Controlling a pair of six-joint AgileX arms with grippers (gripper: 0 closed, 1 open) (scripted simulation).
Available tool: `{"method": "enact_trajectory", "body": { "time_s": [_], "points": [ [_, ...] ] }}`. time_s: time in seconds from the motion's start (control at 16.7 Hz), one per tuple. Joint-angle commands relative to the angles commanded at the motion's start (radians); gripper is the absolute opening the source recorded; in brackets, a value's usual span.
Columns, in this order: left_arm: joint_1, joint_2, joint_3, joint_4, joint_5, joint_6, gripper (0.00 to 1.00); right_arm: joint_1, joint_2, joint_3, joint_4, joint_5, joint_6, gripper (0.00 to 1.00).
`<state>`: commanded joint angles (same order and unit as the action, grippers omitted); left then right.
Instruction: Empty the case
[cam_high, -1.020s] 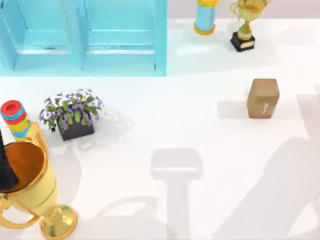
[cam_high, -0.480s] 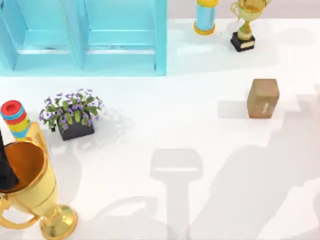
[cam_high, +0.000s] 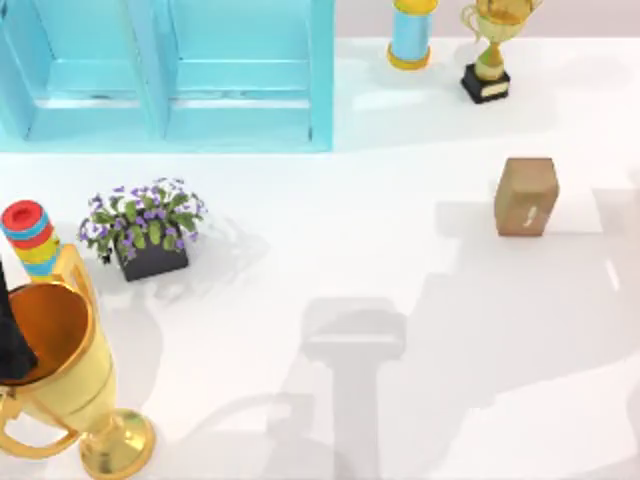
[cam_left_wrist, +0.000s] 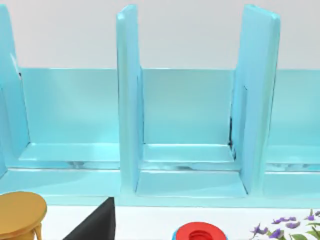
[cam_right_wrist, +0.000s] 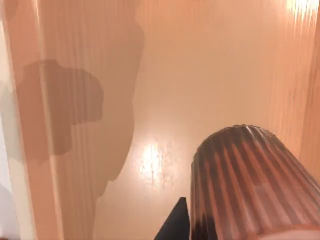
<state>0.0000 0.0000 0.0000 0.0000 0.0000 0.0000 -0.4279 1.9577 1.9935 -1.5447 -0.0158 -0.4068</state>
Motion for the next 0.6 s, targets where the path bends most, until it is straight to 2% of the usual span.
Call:
{"method": "enact_trajectory", "body": {
  "time_s": [0.24,0.6],
  "points": [
    [0.000,0.000,0.000,0.000,0.000,0.000,1.00,-0.030,0.089,0.032,-0.003,0.011,-0.007,0.00],
    [0.000,0.000,0.000,0.000,0.000,0.000,1.00,-0.016,0.091,0.025,0.002,0.010,0.008,0.00]
  ]
}}
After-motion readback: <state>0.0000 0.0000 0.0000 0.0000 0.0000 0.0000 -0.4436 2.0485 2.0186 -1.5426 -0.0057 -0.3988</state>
